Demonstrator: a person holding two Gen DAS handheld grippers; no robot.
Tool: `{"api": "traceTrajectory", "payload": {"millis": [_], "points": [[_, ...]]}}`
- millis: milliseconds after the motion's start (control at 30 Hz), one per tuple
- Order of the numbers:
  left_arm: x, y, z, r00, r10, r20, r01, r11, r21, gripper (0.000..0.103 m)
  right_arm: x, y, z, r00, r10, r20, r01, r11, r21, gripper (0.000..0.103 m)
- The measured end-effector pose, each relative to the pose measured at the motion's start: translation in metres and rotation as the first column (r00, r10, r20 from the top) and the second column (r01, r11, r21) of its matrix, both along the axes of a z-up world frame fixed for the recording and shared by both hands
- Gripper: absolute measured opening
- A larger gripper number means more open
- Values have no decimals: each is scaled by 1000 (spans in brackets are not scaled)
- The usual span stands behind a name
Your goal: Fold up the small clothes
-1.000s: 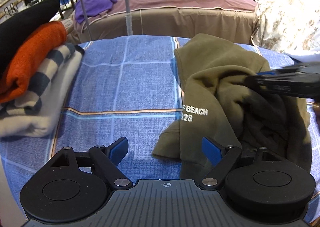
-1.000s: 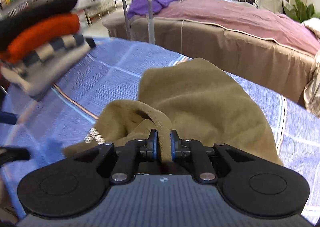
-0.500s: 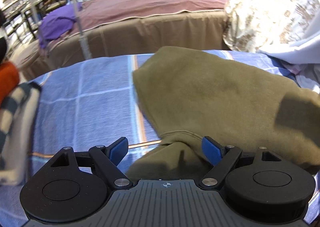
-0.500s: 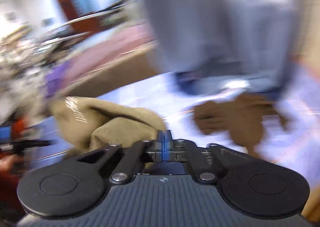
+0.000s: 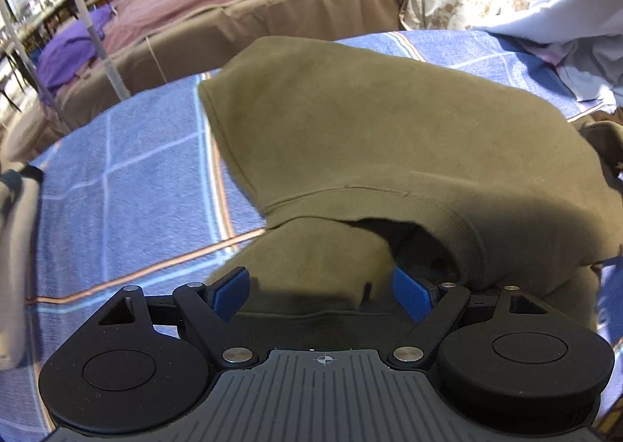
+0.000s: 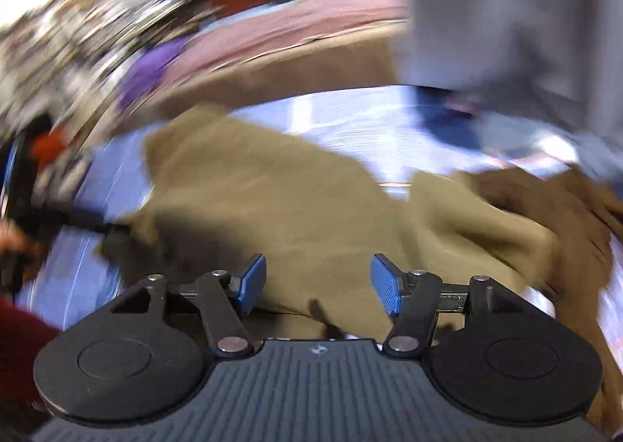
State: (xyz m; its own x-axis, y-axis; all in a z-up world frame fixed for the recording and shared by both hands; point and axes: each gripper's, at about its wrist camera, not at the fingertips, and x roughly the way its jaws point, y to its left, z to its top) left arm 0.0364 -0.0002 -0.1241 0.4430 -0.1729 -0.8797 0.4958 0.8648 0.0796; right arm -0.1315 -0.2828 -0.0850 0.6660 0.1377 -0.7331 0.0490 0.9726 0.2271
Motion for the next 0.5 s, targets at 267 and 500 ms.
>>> {"api": "traceTrajectory", "payload": {"millis": [267,500], "points": [[-6,24,-6,895,-310,319,244,942,230,103,57,118,-62,879,469,-86,-459,783,-420,79],[59,29,-16,690,-653,312,530,750,396,103,61,122,-103,818,529,-226,-552,612,-567,79]]}}
